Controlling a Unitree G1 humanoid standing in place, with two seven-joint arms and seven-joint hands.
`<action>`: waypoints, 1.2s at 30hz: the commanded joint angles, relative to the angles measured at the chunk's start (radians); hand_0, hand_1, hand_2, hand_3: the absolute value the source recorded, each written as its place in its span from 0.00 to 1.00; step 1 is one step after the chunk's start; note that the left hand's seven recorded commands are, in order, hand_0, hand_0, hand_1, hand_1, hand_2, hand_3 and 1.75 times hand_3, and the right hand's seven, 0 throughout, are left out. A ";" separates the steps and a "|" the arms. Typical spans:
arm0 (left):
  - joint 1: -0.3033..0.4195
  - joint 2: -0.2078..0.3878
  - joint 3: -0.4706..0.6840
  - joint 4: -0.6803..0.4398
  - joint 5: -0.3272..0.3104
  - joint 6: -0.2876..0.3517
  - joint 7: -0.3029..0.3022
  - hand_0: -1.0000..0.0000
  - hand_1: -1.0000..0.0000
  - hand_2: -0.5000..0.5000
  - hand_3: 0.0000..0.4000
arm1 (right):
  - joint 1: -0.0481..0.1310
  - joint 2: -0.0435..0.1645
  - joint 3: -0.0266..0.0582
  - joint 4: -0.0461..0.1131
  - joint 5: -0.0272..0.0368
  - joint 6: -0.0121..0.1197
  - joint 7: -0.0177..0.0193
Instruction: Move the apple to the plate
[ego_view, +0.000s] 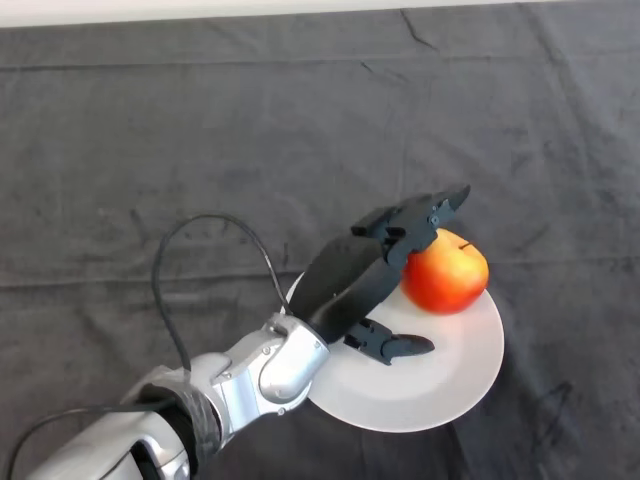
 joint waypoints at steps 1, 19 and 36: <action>-0.008 0.027 -0.037 0.066 0.037 0.019 -0.009 1.00 1.00 0.50 0.00 | 0.032 -0.021 -0.0055 0.014 0.0096 -0.005 0.0019; -0.034 0.085 0.037 0.107 0.057 -0.029 0.040 1.00 1.00 0.50 0.00 | 0.031 -0.022 -0.0056 0.016 0.0090 -0.006 0.0032; -0.024 0.177 0.168 0.150 0.065 -0.096 0.124 1.00 1.00 0.50 0.00 | 0.030 -0.022 -0.0058 0.017 0.0086 -0.006 0.0040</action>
